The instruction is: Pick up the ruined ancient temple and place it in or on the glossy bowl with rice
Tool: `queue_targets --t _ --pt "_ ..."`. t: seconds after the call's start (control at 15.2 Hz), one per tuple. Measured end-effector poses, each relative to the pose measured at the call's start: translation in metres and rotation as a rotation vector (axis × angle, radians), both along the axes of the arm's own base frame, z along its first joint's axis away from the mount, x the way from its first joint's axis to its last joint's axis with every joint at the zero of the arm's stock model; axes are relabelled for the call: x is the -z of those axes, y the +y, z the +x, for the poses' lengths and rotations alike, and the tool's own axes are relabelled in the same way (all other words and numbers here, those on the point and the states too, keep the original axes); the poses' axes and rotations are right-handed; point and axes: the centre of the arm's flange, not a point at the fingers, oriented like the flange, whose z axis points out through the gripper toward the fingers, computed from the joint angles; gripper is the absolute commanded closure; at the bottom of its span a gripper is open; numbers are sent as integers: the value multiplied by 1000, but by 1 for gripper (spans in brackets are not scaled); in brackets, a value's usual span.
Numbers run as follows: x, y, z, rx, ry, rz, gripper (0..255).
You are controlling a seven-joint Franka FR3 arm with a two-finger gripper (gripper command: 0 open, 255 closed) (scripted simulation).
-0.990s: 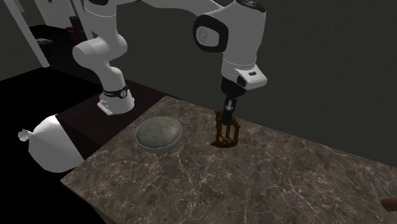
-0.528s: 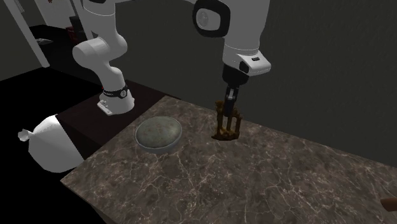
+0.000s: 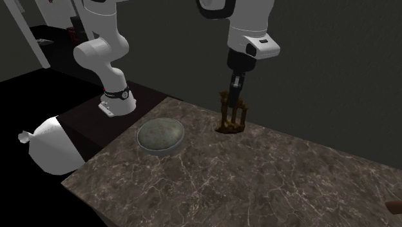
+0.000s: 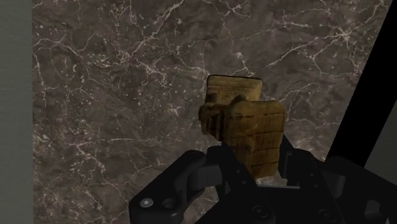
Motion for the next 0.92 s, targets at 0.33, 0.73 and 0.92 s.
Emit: queue_targets --t 0.33,0.73,0.92 --pt "-26 -1 -1 0 0 0 255" --pt "-45 -16 -38 0 0 0 255" --pt "-49 -31 -72 1 0 0 255"
